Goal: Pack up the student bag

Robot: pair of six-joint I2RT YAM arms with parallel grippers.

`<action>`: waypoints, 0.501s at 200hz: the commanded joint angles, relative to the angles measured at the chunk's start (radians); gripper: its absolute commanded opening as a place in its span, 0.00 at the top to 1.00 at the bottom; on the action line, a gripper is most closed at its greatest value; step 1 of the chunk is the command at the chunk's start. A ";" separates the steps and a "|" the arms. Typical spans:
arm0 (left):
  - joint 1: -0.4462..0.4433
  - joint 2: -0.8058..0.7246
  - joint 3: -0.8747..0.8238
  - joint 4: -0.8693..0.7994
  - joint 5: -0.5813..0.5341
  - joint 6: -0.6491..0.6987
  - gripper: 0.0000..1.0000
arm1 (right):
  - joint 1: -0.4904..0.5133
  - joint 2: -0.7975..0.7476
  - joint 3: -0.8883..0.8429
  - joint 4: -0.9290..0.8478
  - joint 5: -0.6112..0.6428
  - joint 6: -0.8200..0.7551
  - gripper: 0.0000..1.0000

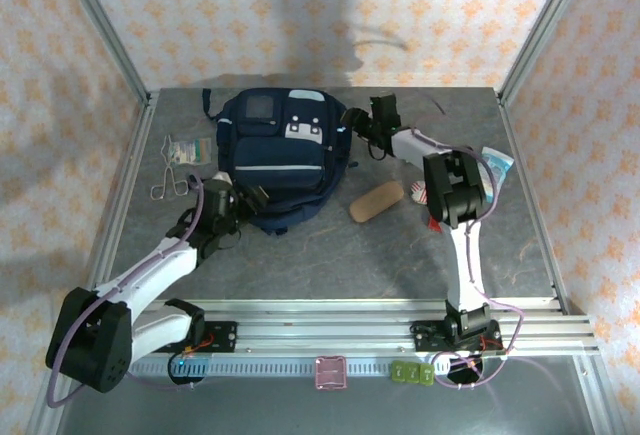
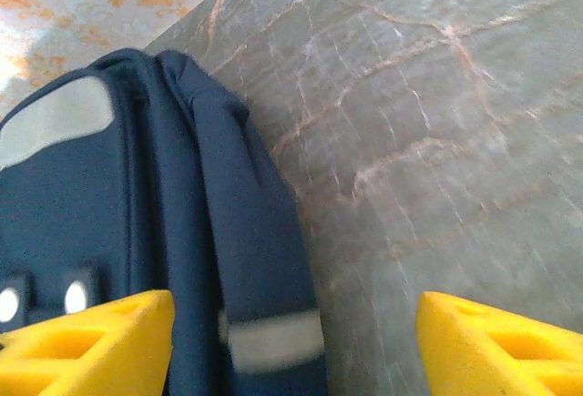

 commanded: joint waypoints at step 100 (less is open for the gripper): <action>0.001 0.302 0.077 0.127 -0.130 0.010 0.74 | -0.007 -0.266 -0.287 0.149 -0.131 0.071 1.00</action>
